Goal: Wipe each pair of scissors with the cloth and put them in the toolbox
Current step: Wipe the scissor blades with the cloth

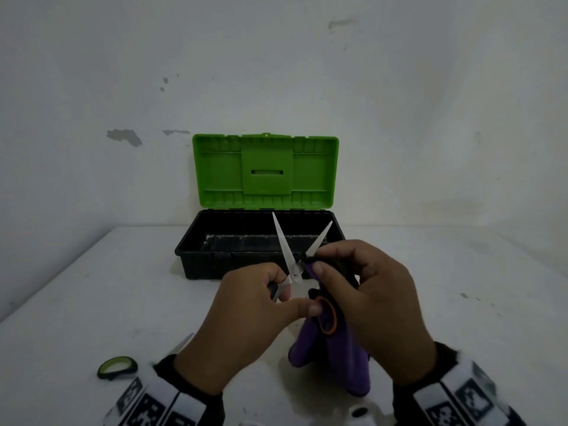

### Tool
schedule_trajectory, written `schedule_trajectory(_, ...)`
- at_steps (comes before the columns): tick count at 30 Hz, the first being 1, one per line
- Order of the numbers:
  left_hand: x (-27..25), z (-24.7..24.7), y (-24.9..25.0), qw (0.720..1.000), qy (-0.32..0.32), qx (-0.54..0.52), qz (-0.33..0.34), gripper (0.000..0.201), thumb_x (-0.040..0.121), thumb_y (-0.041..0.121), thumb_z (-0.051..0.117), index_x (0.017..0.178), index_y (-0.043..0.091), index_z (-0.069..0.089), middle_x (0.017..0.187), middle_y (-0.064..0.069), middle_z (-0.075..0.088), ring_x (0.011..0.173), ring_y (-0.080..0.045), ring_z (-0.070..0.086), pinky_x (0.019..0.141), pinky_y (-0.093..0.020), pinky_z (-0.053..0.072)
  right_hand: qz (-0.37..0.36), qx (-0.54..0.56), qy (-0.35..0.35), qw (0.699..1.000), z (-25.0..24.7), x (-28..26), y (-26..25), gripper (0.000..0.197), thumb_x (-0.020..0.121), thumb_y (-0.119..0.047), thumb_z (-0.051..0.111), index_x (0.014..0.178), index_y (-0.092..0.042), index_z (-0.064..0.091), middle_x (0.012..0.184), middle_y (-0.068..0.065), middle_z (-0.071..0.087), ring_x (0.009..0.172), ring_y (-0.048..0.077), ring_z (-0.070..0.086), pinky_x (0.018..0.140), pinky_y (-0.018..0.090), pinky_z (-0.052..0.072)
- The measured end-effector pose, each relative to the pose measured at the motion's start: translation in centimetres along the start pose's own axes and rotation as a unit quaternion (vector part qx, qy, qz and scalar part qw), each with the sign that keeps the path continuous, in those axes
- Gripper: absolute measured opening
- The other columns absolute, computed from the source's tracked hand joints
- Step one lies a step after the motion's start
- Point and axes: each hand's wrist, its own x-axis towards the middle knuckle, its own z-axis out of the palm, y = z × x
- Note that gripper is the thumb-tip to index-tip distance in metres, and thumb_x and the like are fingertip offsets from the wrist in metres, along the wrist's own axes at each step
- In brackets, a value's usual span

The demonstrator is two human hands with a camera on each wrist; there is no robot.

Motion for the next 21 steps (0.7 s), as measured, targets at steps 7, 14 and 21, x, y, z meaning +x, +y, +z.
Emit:
schedule_trajectory(7,-0.1,0.3,-0.7,1.000,0.009,0.014,0.019,0.039,0.056,0.036,0.090,0.056,0.026,0.052,0.054,0.017,0.053,0.046,0.000,0.043,0.047,-0.014,0.038,-0.008,-0.037,0.025,0.999,2.2,-0.8,1.1,0.014,0.074,-0.011,0.084,0.081,-0.021,0.077,0.075,-0.017,0.070,0.080,0.001,0.065,0.068,0.005,0.046)
schedule_trajectory(14,-0.2,0.3,-1.5,0.998,0.011,0.034,0.047,0.043,0.054,0.048,0.086,0.055,0.022,0.051,0.063,0.008,0.056,0.052,-0.006,0.045,0.051,-0.019,0.041,0.019,-0.008,0.035,0.999,2.5,-0.2,1.1,0.013,0.078,-0.015,0.082,0.075,-0.019,0.069,0.065,-0.011,0.066,0.068,0.003,0.064,0.057,0.006,0.044)
schedule_trajectory(21,0.1,0.3,-1.8,0.997,0.014,0.049,0.059,0.044,0.054,0.047,0.086,0.053,0.023,0.050,0.067,0.007,0.057,0.054,-0.005,0.046,0.054,-0.019,0.043,0.043,-0.016,0.023,0.999,2.6,-0.2,0.9,0.014,0.079,-0.016,0.081,0.074,-0.020,0.068,0.064,-0.013,0.064,0.068,0.002,0.063,0.056,0.007,0.044)
